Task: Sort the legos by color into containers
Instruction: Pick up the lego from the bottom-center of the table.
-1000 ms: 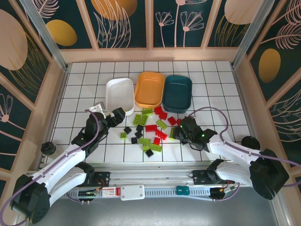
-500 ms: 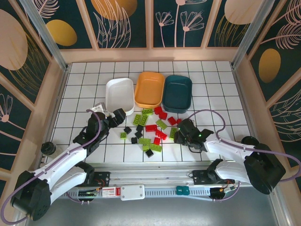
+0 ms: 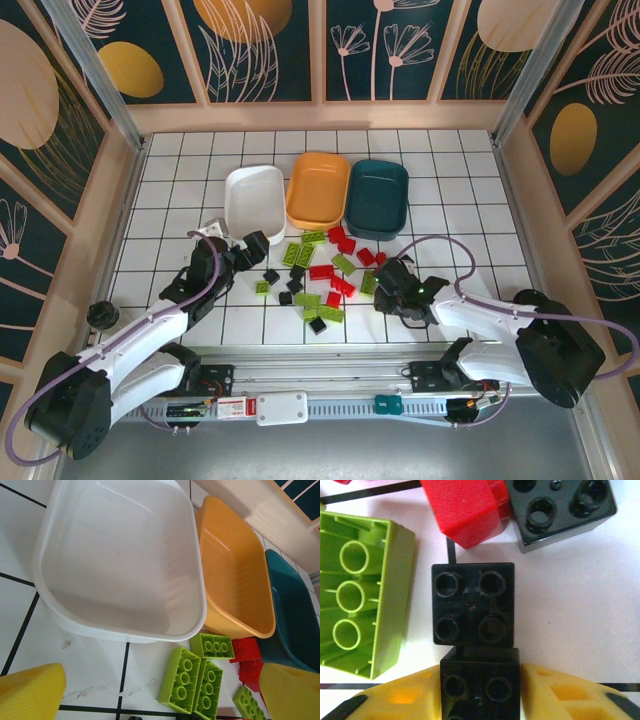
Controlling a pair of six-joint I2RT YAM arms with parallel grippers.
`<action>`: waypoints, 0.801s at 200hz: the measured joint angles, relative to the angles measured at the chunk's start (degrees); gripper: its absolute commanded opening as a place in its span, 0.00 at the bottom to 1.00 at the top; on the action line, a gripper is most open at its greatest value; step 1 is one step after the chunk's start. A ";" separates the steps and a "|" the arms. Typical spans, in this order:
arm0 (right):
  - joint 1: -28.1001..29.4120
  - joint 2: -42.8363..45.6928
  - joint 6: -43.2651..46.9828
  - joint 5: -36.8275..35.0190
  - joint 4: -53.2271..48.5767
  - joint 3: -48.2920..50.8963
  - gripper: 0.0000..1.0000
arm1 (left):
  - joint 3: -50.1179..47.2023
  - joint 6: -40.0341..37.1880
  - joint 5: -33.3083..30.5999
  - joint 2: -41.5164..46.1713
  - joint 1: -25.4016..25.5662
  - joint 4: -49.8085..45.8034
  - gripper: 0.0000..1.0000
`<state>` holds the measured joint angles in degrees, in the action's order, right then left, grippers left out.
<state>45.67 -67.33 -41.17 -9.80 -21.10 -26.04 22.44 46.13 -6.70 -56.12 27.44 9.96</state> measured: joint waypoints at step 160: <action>-18.08 -21.29 18.40 2.21 7.82 -35.36 0.24 | 2.64 0.66 -2.32 1.81 0.00 -5.81 0.99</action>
<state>27.59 -88.62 -22.76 -7.60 -13.28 -61.41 25.08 46.78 -9.02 -54.30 27.44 4.14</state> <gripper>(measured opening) 0.310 0.988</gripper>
